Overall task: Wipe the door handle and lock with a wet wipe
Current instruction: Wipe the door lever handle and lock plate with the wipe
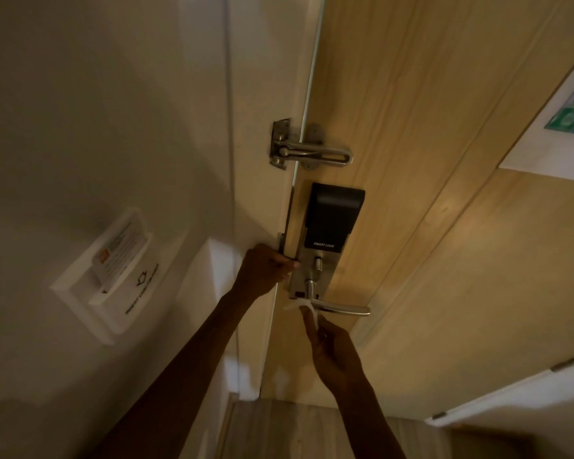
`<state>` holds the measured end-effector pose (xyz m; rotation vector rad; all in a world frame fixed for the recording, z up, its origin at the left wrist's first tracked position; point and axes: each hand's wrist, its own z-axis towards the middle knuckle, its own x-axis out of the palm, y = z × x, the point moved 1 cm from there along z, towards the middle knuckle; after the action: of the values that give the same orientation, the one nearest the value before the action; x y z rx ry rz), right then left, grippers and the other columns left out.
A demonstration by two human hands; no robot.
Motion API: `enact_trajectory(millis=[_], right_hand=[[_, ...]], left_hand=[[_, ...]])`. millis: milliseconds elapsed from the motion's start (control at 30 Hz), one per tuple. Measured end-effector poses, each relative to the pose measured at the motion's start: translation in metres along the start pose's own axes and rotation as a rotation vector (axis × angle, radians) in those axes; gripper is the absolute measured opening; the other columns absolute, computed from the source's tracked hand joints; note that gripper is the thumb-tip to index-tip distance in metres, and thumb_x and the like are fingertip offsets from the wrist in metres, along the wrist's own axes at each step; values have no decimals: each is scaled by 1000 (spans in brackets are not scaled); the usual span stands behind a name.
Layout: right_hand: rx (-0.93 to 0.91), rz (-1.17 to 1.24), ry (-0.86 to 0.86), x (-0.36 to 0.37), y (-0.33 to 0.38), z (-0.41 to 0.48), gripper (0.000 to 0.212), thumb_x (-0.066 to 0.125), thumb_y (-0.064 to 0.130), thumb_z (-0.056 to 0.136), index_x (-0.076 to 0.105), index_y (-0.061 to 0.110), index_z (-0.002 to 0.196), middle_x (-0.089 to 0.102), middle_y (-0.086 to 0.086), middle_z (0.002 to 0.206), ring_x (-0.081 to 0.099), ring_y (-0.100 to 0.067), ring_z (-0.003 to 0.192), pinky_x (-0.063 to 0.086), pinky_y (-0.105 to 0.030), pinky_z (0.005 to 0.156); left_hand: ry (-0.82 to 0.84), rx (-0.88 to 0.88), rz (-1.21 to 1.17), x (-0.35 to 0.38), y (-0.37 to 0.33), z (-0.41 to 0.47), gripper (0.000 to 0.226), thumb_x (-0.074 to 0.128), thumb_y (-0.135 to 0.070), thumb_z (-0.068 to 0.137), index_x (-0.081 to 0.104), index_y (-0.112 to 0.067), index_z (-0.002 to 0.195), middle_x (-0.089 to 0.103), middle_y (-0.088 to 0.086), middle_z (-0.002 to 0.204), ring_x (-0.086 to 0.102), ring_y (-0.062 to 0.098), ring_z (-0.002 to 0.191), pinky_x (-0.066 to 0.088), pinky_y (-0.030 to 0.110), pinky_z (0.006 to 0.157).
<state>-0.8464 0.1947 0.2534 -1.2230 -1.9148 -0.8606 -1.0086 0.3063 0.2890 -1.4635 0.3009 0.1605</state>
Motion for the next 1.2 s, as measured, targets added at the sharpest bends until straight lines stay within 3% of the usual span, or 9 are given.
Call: enact_trajectory(millis=[267, 433, 567, 667, 800, 900, 967, 1067, 1200], right_hand=[[-315, 66, -126, -42, 82, -19, 73, 68, -7, 73, 38, -4, 139, 46, -32, 137, 62, -42, 103, 60, -44, 65], [-775, -597, -300, -26, 104, -46, 25, 53, 8, 94, 64, -3, 114, 68, -19, 110, 70, -6, 84, 55, -14, 69], [-968, -1034, -416, -16, 86, -31, 22, 64, 5, 88, 71, 13, 107, 73, -6, 87, 70, -24, 86, 58, -43, 84], [-987, -1270, -478, -13, 70, -31, 24, 62, 11, 91, 69, 14, 113, 69, 12, 73, 63, -10, 66, 56, -34, 72], [-1054, -1397, -512, -10, 67, -39, 18, 61, 10, 91, 73, 12, 104, 71, -4, 71, 65, -23, 65, 54, -33, 68], [-1276, -1623, -412, 3, 73, -37, 21, 65, 6, 88, 72, 11, 107, 76, -7, 90, 67, -14, 66, 52, -20, 63], [-1414, -1820, -226, 8, 67, -33, 23, 66, 3, 86, 72, 10, 107, 74, -3, 101, 70, -9, 79, 52, -12, 73], [-1355, -1966, -165, 4, 48, -27, 24, 65, 9, 88, 69, 14, 111, 70, -5, 115, 68, -13, 101, 53, -25, 91], [-1283, -1960, -71, 10, 27, -15, 24, 59, 25, 93, 67, 14, 114, 70, -2, 116, 65, -11, 104, 54, -30, 91]], left_hand=[[-9, 38, 37, 1, -1, -3, 25, 72, -27, 82, 76, -3, 88, 74, 18, 75, 72, 30, 71, 59, 40, 74], [-14, 43, 49, 1, -4, -5, 24, 71, -25, 83, 75, -3, 88, 73, 15, 71, 71, 26, 67, 57, 30, 68], [-16, 57, 62, 1, -6, -6, 21, 69, -22, 86, 75, -3, 91, 73, 15, 73, 71, 23, 67, 55, 20, 65], [-11, 82, 99, 1, -7, -6, 22, 69, -24, 86, 75, -3, 88, 73, 14, 72, 71, 21, 66, 55, 22, 66], [-19, 90, 103, 0, -8, -6, 20, 69, -24, 85, 76, -6, 90, 75, 12, 74, 72, 21, 69, 60, 30, 73], [-17, 51, 73, 0, -8, -5, 20, 71, -22, 84, 75, -5, 92, 75, 13, 77, 73, 23, 72, 61, 35, 76], [-17, 47, 66, 0, -8, -5, 20, 71, -21, 84, 75, -4, 92, 75, 15, 78, 73, 26, 73, 61, 38, 77], [-4, 53, 46, -1, -9, -7, 17, 70, -19, 85, 75, -3, 92, 74, 17, 77, 72, 30, 72, 60, 41, 75], [-18, 46, 87, -1, -8, -6, 22, 69, -23, 85, 76, -3, 89, 74, 17, 76, 72, 29, 71, 60, 45, 76]])
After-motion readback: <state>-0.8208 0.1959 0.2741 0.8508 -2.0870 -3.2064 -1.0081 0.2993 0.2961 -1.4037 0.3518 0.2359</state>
